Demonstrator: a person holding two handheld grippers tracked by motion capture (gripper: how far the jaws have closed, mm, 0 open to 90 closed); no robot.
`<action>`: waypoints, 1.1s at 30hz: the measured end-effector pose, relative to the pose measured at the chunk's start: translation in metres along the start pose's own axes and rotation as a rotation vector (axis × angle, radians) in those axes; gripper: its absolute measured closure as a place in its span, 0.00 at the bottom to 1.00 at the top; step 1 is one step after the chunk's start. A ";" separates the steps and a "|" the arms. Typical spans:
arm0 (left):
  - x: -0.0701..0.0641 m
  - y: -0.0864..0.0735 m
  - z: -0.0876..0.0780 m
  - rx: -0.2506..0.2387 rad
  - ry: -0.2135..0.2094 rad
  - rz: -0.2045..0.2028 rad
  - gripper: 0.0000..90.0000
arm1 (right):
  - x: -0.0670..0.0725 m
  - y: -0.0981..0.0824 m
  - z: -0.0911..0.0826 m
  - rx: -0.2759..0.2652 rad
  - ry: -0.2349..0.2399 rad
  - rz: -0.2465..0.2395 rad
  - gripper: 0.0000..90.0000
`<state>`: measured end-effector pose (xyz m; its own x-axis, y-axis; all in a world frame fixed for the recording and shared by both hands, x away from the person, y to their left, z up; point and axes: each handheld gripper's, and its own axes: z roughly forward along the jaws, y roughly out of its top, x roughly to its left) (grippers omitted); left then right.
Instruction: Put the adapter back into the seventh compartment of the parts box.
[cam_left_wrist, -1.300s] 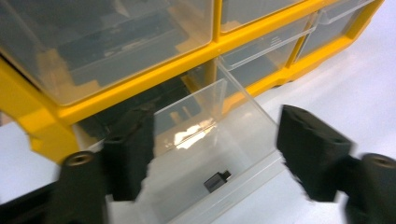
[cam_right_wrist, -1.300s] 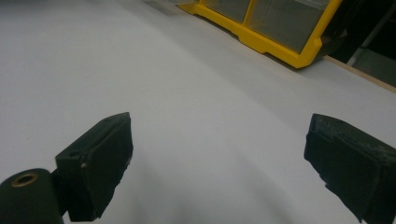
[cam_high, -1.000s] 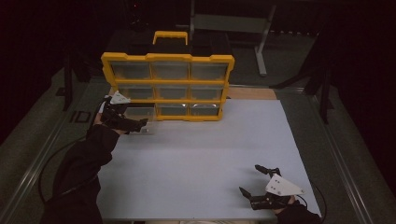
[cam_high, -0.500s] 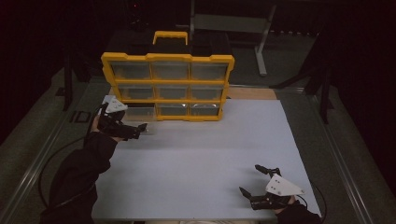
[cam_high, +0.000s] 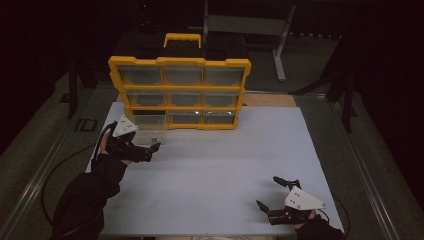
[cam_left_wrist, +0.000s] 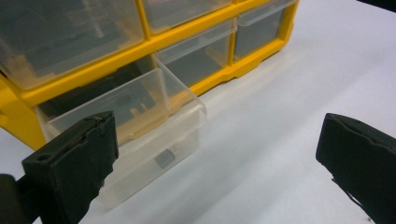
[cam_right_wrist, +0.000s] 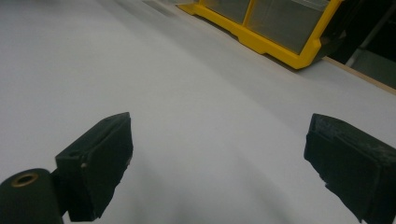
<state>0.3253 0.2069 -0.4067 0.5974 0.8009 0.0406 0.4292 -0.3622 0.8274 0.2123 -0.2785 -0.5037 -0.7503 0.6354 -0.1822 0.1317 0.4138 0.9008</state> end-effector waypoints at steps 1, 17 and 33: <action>-0.002 -0.001 0.000 0.004 -0.002 0.004 0.00 | 0.000 0.000 0.000 0.000 0.000 0.000 0.09; -0.028 -0.032 0.000 0.008 -0.054 0.039 0.00 | 0.001 0.000 0.000 0.000 0.003 -0.001 0.09; -0.045 -0.063 0.013 0.032 -0.136 0.049 0.00 | 0.001 0.000 0.000 0.001 0.003 -0.003 0.09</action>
<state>0.2797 0.1876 -0.4679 0.7033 0.7109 0.0023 0.4173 -0.4155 0.8082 0.2118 -0.2777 -0.5037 -0.7526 0.6323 -0.1836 0.1301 0.4162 0.8999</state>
